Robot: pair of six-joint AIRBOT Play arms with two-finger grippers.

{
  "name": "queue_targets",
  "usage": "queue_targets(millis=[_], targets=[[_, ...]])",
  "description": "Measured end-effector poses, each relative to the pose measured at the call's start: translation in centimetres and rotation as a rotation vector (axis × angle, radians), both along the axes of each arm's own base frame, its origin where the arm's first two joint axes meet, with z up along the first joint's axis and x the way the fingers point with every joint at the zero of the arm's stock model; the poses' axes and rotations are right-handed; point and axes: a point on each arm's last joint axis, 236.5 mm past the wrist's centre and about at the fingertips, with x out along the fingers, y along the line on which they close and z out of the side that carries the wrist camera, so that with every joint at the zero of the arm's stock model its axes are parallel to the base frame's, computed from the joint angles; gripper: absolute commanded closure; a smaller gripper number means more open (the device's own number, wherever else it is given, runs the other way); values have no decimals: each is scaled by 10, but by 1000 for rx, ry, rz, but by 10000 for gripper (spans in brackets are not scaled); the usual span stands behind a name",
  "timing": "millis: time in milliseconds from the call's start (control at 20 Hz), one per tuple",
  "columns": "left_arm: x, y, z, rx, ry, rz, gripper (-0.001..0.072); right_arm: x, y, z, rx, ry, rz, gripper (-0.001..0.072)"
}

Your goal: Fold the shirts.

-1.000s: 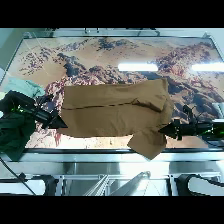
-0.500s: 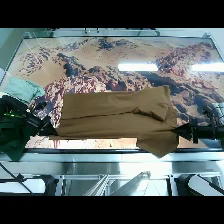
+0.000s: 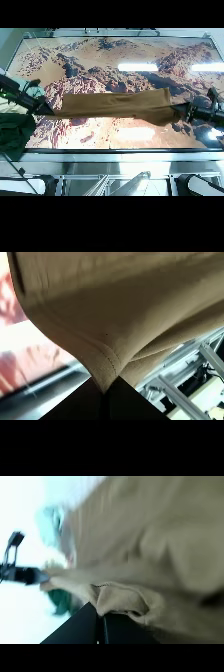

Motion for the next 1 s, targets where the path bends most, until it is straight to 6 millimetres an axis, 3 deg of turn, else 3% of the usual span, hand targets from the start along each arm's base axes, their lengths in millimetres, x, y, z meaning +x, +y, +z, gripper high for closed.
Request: queue_targets(millis=[150, 350, 600, 650, 700, 750, 800, 850, 1000], targets=[[41, 1, -5, 12, -41, -15, 691, 49, -10, -17, -34, -35, -43, 694], [91, 1, -33, 27, -64, -21, 696, 102, -20, -56, -64, -30, -73, 693], [128, 4, -70, 42, -59, 9, 695, 129, -21, -95, -98, -27, -62, 681], [131, 4, -74, 41, -55, 14, 695, 131, -21, -98, -105, -32, -58, 568], [133, 4, -77, 39, -53, 17, 641, 135, -24, -102, -119, -35, -70, 520], [135, 3, -79, 32, -49, 22, 396, 137, -26, -103, -120, -39, -74, 517], [136, -1, -77, 8, -49, 29, 252, 135, -23, -102, -113, -44, -57, 450], [137, -10, -72, -35, -49, 30, 171, 132, -18, -99, -100, -51, -32, 436], [139, -26, -57, -124, -48, 36, 174, 124, -23, -87, -90, -46, 20, 417]])
